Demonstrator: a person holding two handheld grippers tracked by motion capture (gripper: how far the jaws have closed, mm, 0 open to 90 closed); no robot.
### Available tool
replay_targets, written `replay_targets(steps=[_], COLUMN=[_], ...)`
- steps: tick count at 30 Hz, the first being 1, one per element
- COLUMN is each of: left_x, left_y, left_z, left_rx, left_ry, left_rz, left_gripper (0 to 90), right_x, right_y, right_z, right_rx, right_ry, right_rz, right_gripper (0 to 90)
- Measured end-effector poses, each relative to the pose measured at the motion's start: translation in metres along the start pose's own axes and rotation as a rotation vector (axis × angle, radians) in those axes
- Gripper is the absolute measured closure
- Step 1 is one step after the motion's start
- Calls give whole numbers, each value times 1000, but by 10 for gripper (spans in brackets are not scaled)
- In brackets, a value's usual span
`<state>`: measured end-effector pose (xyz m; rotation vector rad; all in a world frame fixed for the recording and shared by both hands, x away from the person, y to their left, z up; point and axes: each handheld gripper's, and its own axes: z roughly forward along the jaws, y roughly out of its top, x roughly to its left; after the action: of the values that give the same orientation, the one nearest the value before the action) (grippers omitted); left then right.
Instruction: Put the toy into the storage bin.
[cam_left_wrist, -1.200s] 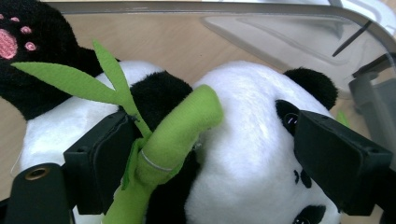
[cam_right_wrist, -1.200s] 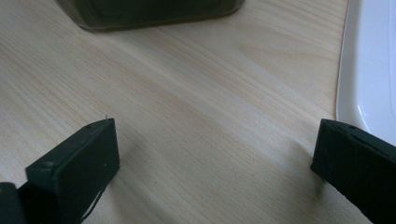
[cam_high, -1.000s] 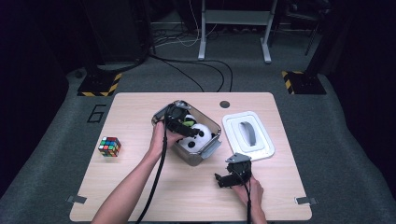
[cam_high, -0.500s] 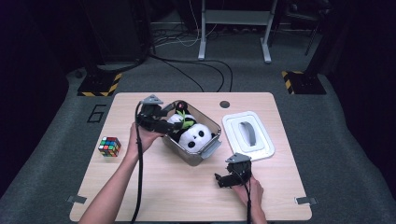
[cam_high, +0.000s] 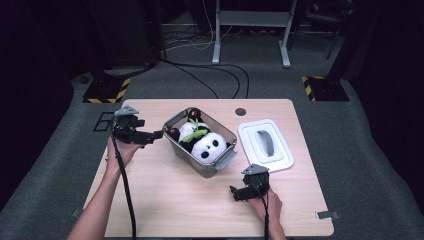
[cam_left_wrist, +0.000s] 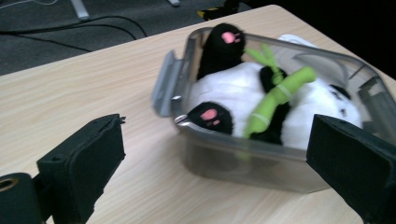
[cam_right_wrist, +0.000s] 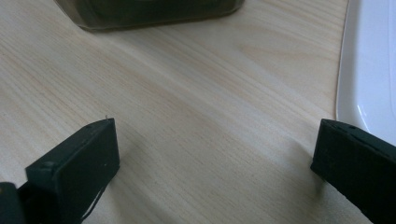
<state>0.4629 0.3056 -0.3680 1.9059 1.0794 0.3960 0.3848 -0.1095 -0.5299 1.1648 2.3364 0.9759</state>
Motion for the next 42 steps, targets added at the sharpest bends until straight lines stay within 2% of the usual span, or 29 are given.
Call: replay_targets(steps=[5, 8, 14, 16, 17, 19, 20, 22, 24, 29, 31, 35, 42], left_x=[20, 34, 69, 77, 77, 86, 88, 90, 94, 99, 100, 100, 101], left_y=[-14, -27, -54, -64, -64, -80, -83, -92, -101, -120, -125, -130, -142], left_z=[-6, -8, -8, -7, -7, -6, -5, -3, -2, 6, 8, 11, 17], left_rx=[7, 2, 21, 35, 35, 52, 58, 64, 79, 87, 93, 89, 104], left_ry=[72, 118, 181, 215, 215, 249, 254, 294, 303, 347, 348, 360, 347], left_rz=[-23, -51, -123, -141, -141, -175, -176, -178, -204, -236, -249, -245, -255], left_gripper=[6, 3, 0, 0, 2, 2, 2, 2, 2, 4, 11, 77, 182], right_x=[0, 0, 0, 0, 0, 1, 1, 1, 1, 1, 1, 1, 1], right_y=[0, 0, 0, 0, 0, 0, 0, 0, 0, 0, 0, 0, 0], right_z=[0, 0, 0, 0, 0, 0, 0, 0, 0, 0, 0, 0, 0], right_rx=[0, 0, 0, 0, 0, 5, 5, 5, 5, 5, 5, 6, 6], right_ry=[0, 0, 0, 0, 0, -1, -2, -2, 0, -3, -1, -1, -1], right_rz=[0, 1, 0, 5, 5, 15, 15, 15, 16, 16, 17, 17, 17], right_gripper=[0, 0, 0, 0, 0, 0, 0, 0, 0, 0, 0, 0, 0])
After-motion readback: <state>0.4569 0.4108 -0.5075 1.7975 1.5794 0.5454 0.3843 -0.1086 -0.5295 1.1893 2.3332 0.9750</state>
